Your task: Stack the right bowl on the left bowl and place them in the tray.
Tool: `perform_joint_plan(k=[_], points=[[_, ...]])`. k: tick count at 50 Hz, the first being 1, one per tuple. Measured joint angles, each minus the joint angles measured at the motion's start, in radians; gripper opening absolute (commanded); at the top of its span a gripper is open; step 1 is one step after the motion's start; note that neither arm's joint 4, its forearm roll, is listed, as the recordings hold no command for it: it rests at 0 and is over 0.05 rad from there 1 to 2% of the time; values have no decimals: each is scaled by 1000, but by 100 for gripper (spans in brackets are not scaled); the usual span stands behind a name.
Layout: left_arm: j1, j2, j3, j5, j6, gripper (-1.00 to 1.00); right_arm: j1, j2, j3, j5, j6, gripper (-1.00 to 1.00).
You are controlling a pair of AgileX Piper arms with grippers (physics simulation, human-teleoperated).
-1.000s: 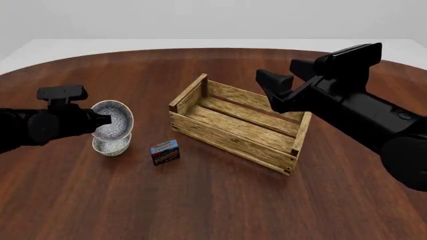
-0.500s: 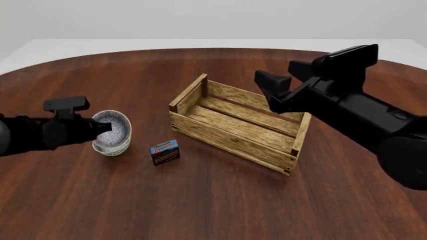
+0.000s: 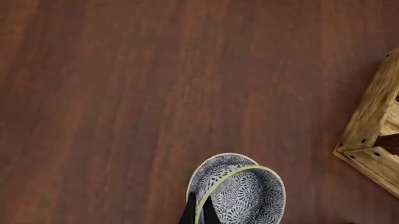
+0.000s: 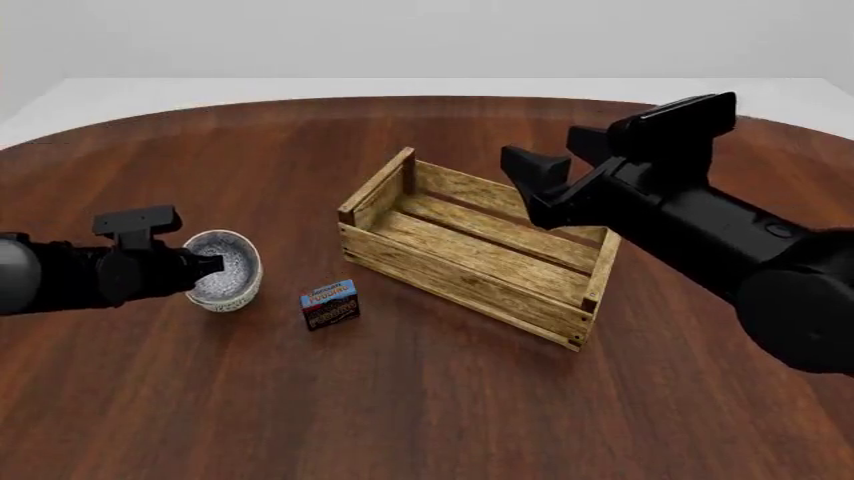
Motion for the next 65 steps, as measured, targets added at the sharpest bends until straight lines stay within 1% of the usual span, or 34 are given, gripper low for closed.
perform_joint_plan(k=[1, 17, 32, 47, 53, 65], points=[[1, 1, 0, -1, 1, 100, 0, 1, 0, 0, 0, 100], [10, -31, 7, 5, 11, 100, 1, 3, 1, -1, -2, 100], [-2, -176, 31, 53, 25, 100, 3, 5, 2, -2, -4, 100], [-66, -348, 54, 132, 66, 100, 5, 0, 3, 1, -6, 100], [-113, -409, 68, 166, 111, 100, 5, -8, 4, 5, -6, 100], [-162, -472, 83, 203, 159, 100, 4, -16, 5, 10, -6, 100]])
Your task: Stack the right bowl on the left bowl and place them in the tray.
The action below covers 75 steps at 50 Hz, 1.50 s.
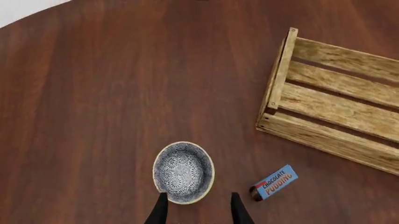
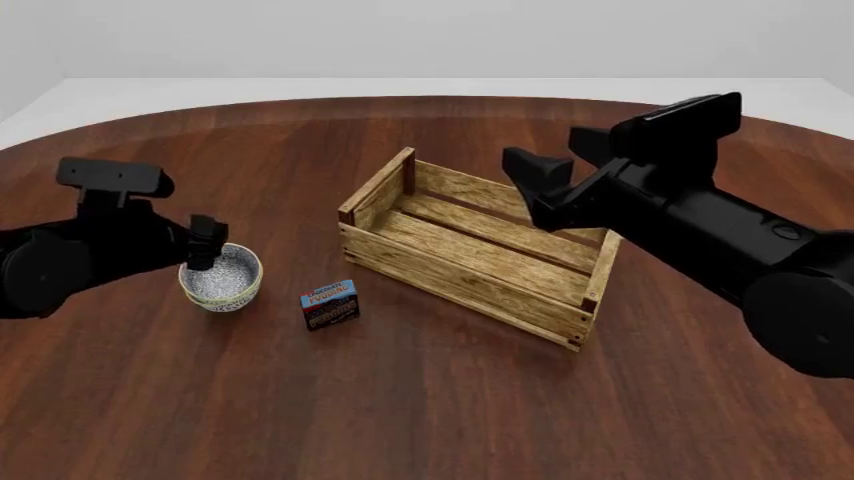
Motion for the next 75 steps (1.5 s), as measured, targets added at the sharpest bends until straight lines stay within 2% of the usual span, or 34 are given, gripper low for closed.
perform_joint_plan(k=[14, 26, 39, 54, 75], points=[[-47, -5, -6, 28, 0, 100, 0, -6, 1, 2, 2, 100], [-65, 26, -77, 120, 10, 100, -2, -8, 1, 4, 3, 100], [-48, 88, -135, 191, 56, 100, -5, -4, -2, 4, 2, 100], [-37, 188, -157, 177, 74, 100, -7, 3, -5, 3, 4, 100], [-45, 303, -167, 114, 58, 100, -10, 11, -8, 3, 2, 100]])
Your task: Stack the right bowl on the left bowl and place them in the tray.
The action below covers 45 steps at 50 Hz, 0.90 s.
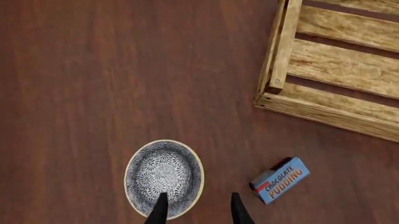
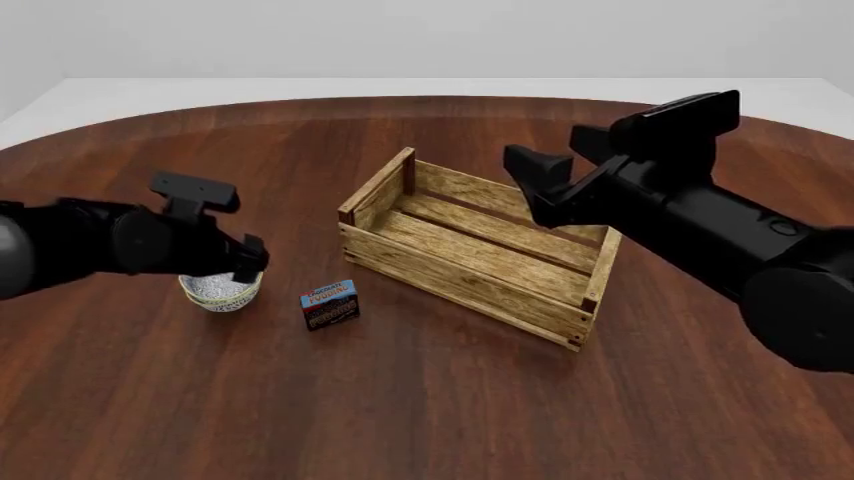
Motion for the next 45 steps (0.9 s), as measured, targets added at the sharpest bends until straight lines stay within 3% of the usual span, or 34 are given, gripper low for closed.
perform_joint_plan(k=[45], points=[[-12, 190, 21, -136, -43, 100, 0, -6, 1, 4, -4, 100]])
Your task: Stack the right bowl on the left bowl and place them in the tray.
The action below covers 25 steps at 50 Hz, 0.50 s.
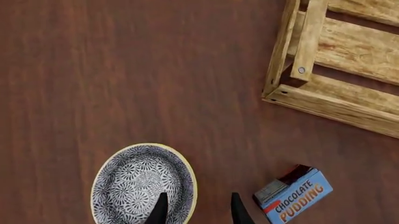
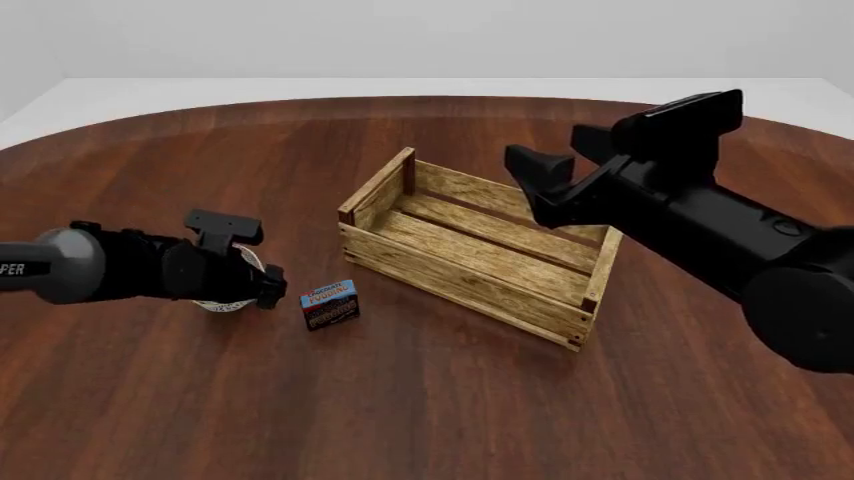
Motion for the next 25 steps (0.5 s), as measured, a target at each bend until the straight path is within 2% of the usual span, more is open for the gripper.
perform_joint_plan(k=[23, 24, 25], points=[[4, 73, -1, -59, 1, 100, 3, -10, 3, 3, -1, 100], [4, 75, -1, -60, 1, -100, 3, -10, 4, 3, -1, 100], [8, 76, -1, -62, -4, -100, 3, -11, 4, 4, -1, 100]])
